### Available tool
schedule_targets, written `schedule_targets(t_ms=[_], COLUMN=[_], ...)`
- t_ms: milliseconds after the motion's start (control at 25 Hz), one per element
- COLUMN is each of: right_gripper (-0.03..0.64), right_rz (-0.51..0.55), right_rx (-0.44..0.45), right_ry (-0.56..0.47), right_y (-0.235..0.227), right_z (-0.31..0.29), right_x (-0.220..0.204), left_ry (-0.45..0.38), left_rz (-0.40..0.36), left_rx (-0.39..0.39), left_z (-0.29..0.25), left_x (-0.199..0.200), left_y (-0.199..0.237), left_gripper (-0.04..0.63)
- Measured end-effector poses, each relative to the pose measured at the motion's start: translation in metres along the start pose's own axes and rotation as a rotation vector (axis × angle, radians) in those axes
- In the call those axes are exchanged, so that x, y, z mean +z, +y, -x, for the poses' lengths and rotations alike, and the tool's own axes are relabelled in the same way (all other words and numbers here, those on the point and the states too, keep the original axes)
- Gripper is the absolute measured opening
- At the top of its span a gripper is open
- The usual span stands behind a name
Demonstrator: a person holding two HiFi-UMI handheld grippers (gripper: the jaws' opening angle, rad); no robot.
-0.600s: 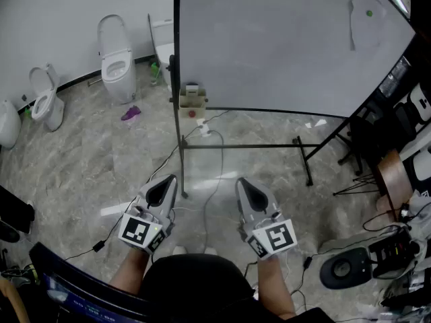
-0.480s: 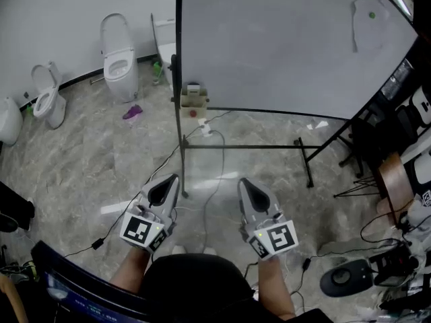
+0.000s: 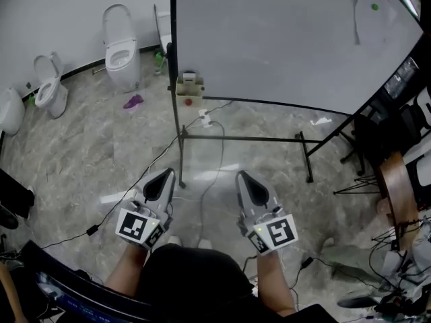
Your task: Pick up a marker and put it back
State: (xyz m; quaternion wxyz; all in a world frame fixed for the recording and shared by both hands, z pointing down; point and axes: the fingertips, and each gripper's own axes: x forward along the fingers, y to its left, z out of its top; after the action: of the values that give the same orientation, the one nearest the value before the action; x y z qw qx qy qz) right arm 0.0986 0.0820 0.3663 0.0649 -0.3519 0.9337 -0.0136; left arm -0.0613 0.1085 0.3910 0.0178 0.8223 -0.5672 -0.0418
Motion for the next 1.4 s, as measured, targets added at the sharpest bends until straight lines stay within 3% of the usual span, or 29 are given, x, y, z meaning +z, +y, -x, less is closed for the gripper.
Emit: schedule_targets(t_ms=[760,1400], right_gripper=[0.009,0.009], right_rz=[-0.032,-0.009], right_rx=[0.055,0.018], right_ry=[0.022,0.023], right_y=[-0.024,-0.050], right_z=[0.008,-0.074], right_x=[-0.010,-0.007], left_ry=[0.037,0.021], left_rz=[0.011,0.024], left_rx=[0.087,0.003], left_z=[0.000,-0.079], left_x=[-0.019,-0.011], left_y=[-0.014,0.047], left_gripper=[0.005,0.005])
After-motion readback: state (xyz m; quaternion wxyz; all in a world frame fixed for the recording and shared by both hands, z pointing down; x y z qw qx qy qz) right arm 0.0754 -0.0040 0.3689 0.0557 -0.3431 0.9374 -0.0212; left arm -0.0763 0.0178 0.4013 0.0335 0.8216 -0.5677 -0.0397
